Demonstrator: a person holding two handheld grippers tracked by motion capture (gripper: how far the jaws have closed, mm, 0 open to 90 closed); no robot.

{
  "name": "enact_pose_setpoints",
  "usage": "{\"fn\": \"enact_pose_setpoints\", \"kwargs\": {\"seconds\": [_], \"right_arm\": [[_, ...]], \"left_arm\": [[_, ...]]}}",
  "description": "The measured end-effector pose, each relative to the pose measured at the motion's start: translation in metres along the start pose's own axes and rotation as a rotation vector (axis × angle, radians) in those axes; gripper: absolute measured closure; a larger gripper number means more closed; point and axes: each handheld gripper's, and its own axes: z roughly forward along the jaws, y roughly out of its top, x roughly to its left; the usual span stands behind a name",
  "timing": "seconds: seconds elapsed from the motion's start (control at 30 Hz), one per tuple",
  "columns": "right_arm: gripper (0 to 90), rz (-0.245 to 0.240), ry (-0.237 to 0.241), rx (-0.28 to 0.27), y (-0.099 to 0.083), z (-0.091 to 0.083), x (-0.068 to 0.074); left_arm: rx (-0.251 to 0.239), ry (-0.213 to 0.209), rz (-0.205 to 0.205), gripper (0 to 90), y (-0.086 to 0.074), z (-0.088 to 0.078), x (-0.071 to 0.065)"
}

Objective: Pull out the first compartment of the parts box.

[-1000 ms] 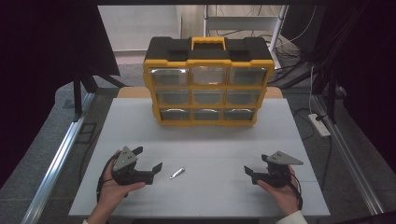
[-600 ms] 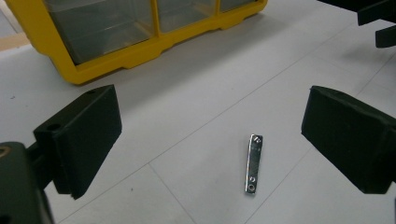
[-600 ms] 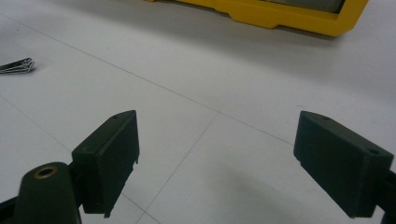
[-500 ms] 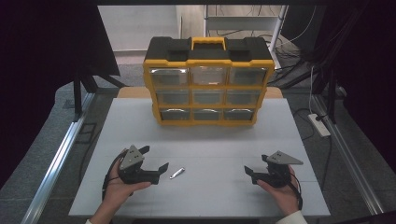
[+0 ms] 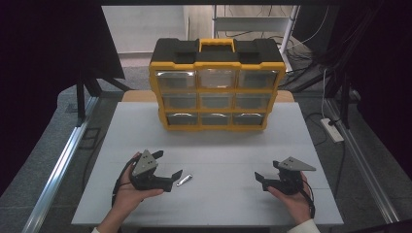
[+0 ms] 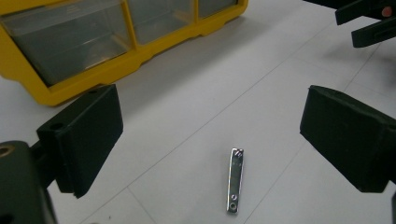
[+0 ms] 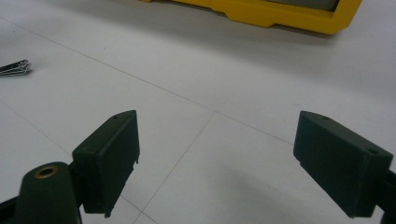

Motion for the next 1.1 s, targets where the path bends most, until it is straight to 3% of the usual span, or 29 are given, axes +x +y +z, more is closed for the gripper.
{"fn": "enact_pose_setpoints", "kwargs": {"seconds": [0.2,0.7,1.1], "right_arm": [[15.3,0.006,-0.003,0.002,0.0,0.0,0.0],[15.4,0.013,-0.007,0.007,-0.001,0.0,-0.001],[15.4,0.015,-0.008,0.007,-0.001,0.0,-0.001]], "left_arm": [[0.002,0.001,0.048,6.2,0.008,0.004,-0.004],[0.021,-0.011,0.112,6.4,0.013,0.009,-0.009],[0.004,0.05,0.267,7.4,0.023,0.008,-0.016]]}}
